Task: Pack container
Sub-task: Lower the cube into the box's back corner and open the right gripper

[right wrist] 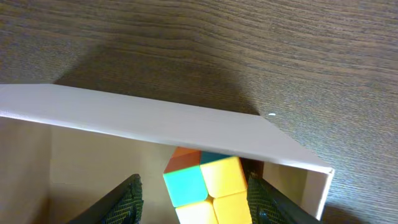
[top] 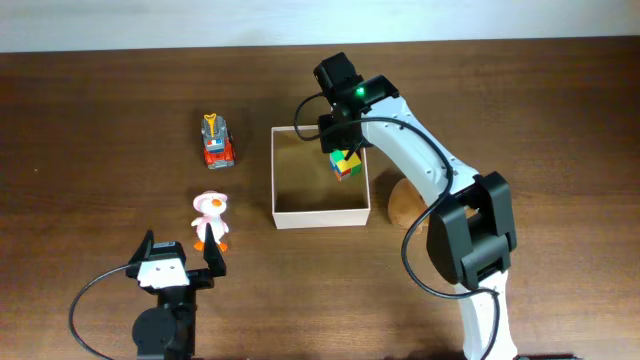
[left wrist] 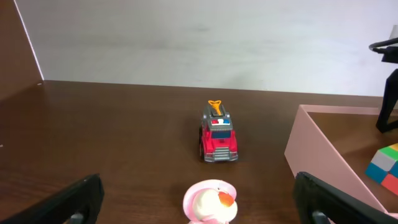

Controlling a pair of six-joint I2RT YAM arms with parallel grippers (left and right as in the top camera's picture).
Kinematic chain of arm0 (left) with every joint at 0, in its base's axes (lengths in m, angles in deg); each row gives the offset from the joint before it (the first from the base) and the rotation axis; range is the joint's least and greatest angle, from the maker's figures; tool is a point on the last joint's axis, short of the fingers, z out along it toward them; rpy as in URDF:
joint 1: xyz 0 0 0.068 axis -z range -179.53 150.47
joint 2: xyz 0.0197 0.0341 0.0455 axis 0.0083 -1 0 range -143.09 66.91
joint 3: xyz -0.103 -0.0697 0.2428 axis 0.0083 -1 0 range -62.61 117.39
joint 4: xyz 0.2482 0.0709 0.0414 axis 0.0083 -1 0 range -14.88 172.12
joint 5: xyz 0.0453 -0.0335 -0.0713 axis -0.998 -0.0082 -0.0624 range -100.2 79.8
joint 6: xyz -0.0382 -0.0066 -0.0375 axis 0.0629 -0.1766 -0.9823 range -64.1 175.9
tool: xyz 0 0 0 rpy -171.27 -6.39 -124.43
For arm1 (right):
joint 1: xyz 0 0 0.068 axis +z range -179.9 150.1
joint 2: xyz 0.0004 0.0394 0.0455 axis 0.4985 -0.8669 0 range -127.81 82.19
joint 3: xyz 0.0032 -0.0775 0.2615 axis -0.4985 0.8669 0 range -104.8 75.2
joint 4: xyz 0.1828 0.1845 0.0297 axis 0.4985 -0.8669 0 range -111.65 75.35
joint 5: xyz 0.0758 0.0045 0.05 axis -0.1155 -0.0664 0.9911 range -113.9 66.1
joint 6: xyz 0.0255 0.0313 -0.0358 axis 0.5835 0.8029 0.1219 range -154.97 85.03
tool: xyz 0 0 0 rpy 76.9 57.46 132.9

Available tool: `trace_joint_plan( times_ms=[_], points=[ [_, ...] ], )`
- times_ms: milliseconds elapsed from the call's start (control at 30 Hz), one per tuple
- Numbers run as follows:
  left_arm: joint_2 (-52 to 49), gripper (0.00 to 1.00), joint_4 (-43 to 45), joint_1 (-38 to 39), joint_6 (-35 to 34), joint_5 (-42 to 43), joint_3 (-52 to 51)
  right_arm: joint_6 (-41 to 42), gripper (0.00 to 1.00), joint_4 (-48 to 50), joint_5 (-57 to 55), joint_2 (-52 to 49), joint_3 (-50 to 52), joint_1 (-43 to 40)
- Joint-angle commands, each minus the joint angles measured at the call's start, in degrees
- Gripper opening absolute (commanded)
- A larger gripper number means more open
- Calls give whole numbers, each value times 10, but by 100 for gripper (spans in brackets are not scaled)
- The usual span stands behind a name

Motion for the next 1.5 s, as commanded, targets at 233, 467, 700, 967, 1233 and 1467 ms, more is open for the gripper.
trace_joint_plan(
  times_ms=[233, 467, 700, 967, 1233, 1467],
  points=[
    [5, 99, 1, -3, 11, 6, -3, 3, 57, 0, -13, -2, -7, 2],
    [5, 99, 1, -3, 11, 6, -3, -29, 54, -45, -6, 10, -32, 14],
    [5, 99, 1, -3, 11, 6, -3, -93, 50, -87, 48, 10, -40, 42],
    [5, 99, 1, -3, 11, 6, -3, -125, 50, -96, 37, 10, -24, 55],
    [5, 99, 1, -3, 11, 6, -3, -157, 50, -23, 37, 5, 41, 55],
    [5, 99, 1, -3, 11, 6, -3, -183, 51, 28, 33, 1, 73, 54]
  ],
)
